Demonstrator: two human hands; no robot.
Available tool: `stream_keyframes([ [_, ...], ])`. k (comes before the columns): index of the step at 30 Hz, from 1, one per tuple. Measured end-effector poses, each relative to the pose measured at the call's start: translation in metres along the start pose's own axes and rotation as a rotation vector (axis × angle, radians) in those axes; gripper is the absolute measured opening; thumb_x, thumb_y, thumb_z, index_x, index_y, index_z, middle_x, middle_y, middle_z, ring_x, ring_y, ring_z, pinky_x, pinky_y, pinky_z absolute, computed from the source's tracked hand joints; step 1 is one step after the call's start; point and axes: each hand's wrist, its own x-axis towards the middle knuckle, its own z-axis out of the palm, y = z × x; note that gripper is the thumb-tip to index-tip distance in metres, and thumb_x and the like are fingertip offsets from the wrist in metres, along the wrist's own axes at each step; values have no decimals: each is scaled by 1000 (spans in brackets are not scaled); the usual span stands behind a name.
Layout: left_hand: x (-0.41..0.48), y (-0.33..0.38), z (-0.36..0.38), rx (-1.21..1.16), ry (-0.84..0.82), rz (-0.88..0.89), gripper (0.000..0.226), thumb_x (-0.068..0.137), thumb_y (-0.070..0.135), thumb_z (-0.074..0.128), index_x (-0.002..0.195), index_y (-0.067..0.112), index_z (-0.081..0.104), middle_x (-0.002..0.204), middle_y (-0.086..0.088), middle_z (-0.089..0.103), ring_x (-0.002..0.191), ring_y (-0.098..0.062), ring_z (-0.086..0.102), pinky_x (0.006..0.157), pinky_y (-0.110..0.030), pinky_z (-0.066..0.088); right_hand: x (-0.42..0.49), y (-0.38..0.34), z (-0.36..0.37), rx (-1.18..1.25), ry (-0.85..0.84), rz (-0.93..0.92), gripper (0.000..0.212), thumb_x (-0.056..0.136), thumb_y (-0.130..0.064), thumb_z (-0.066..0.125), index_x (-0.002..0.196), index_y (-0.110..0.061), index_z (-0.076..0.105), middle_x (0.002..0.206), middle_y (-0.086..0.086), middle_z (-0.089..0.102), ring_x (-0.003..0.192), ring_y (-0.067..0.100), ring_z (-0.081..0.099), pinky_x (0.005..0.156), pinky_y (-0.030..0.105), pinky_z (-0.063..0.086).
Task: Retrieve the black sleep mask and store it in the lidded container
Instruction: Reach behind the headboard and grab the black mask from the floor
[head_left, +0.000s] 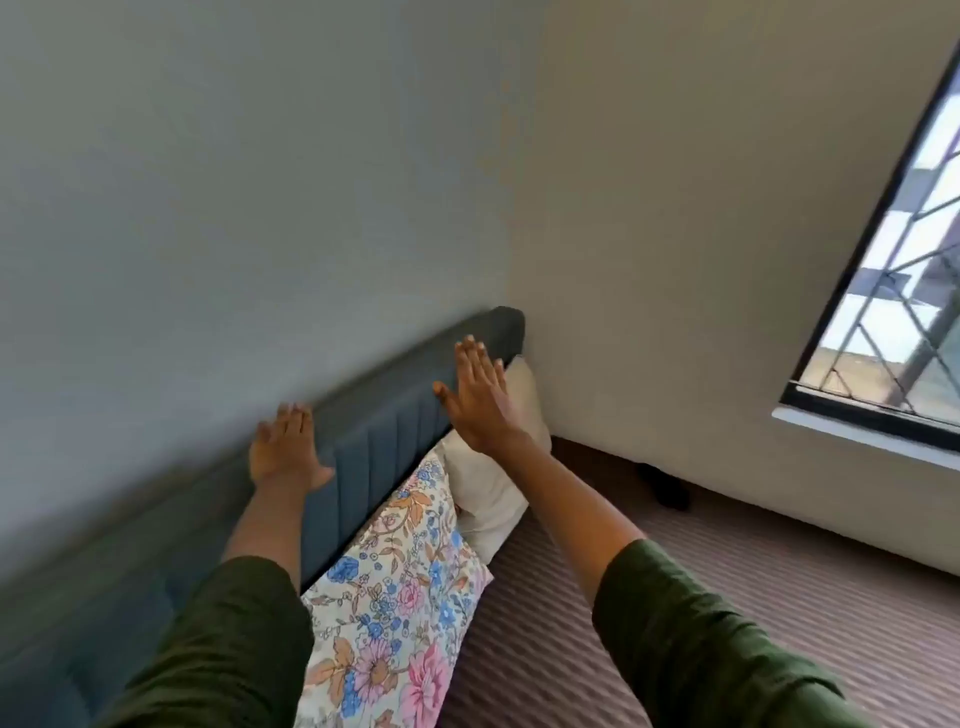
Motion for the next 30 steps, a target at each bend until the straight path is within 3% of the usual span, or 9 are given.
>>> stream_keyframes([
  [4,15,-9,24,-66,-33,-48,111,65,67,65,150,27,8,150,-7,32,135,-29,35,104,-44,36,38,5,73,15,-292,-87,62,98,-14,40,151,-3,10,160,15,2,149,29,3,120,42,7],
  [7,25,-11,28,-51,-36,-40,113,59,71,66,149,32,10,142,-8,40,129,-30,40,103,-45,37,63,-3,121,-8,-449,-181,79,86,4,51,152,-5,7,160,16,0,149,30,4,120,42,11],
  [11,27,-9,30,-32,-38,-80,114,58,74,63,149,36,7,139,-10,42,126,-30,42,101,-44,36,100,-22,150,-116,-478,-354,89,83,-3,61,152,-6,5,160,15,0,149,29,1,120,44,6],
  [15,28,-8,33,1,-32,-101,112,59,76,61,149,38,4,136,-10,44,123,-29,45,99,-42,37,131,-32,160,-179,-623,-430,75,83,-13,61,148,-10,23,154,14,24,145,29,19,117,53,12],
  [18,28,-9,34,-8,-33,-101,111,60,74,61,148,38,5,140,-8,43,126,-29,43,100,-43,36,138,-26,168,-202,-634,-467,71,82,-15,59,146,-17,27,150,12,31,139,32,26,116,53,14],
  [30,26,-9,34,-60,29,-89,106,59,70,67,147,37,18,139,-7,48,125,-31,43,102,-44,33,129,-24,172,-91,-583,-390,69,82,-10,56,145,-19,28,151,8,30,142,30,19,119,52,4],
])
